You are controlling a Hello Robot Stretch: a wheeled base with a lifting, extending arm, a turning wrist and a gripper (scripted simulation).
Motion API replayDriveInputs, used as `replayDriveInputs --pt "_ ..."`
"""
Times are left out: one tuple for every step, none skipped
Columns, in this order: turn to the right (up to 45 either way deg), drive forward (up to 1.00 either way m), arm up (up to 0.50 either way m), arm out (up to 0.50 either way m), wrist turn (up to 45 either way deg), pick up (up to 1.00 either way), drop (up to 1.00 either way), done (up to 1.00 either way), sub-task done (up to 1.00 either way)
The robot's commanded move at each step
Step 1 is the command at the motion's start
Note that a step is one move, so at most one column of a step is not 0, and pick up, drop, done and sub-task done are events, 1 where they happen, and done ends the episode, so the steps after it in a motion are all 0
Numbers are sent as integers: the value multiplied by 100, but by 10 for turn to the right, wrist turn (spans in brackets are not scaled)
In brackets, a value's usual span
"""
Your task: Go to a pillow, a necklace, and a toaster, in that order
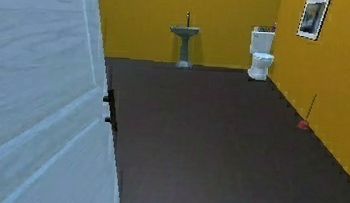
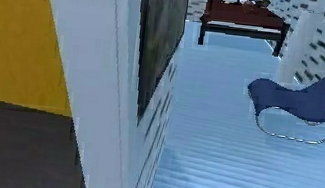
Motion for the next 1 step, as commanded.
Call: replayDriveInputs --pt "0 100 0 0 0 0 0 0 0"
